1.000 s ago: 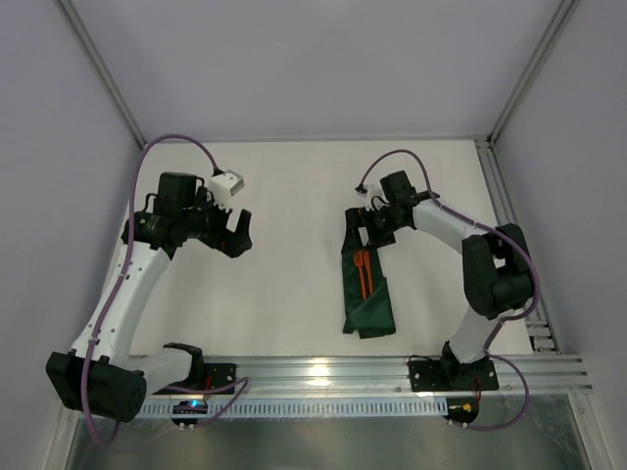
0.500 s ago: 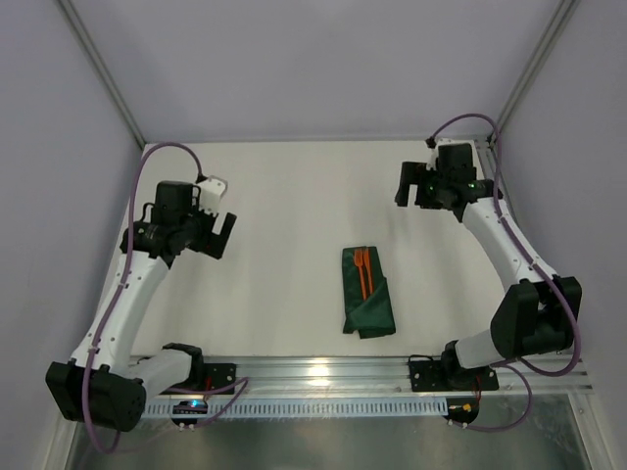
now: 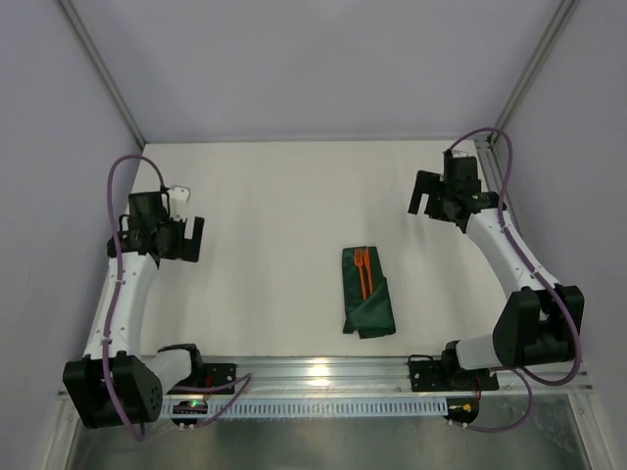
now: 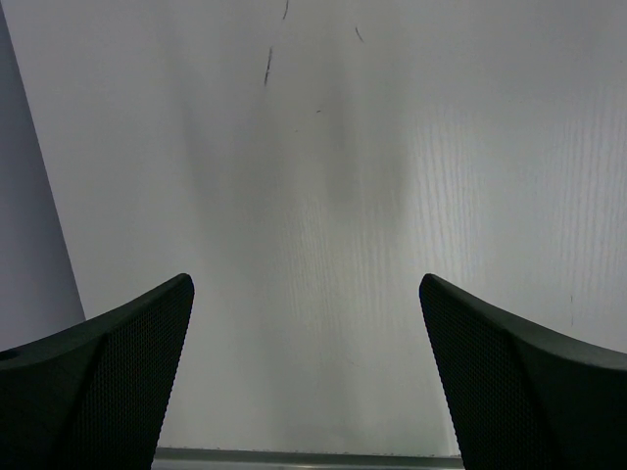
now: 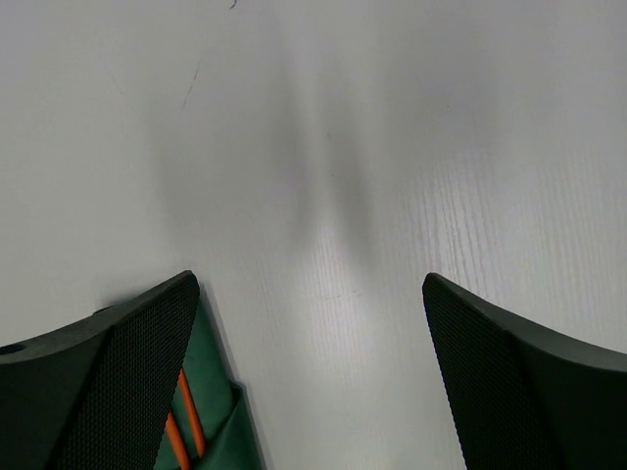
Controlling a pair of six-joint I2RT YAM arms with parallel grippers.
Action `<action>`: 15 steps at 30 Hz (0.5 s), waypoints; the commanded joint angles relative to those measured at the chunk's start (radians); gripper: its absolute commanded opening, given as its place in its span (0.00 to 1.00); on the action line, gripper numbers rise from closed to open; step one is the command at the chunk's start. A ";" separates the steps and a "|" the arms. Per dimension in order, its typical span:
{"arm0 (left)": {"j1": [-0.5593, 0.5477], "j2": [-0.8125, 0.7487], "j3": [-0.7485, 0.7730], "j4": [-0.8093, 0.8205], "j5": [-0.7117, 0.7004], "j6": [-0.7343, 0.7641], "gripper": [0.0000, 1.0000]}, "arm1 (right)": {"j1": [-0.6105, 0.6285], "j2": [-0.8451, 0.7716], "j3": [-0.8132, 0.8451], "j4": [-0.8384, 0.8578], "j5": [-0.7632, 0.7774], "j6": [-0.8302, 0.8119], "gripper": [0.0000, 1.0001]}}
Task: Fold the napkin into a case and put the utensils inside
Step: Smooth out the smaller rectangle-folded napkin at the center of the board.
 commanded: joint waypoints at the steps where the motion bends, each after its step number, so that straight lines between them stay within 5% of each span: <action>1: 0.018 -0.010 -0.016 0.050 0.032 0.012 0.99 | 0.000 -0.087 -0.037 0.046 -0.042 0.056 0.99; 6: 0.018 -0.026 -0.043 0.058 0.072 0.030 0.99 | 0.099 -0.282 -0.256 0.121 -0.282 0.084 0.99; 11: 0.018 -0.017 -0.036 0.038 0.150 0.031 0.99 | 0.487 -0.491 -0.316 -0.090 0.036 0.160 0.99; 15: 0.018 -0.021 -0.033 0.042 0.172 0.034 0.99 | 0.770 -0.488 -0.339 -0.172 0.121 0.324 0.99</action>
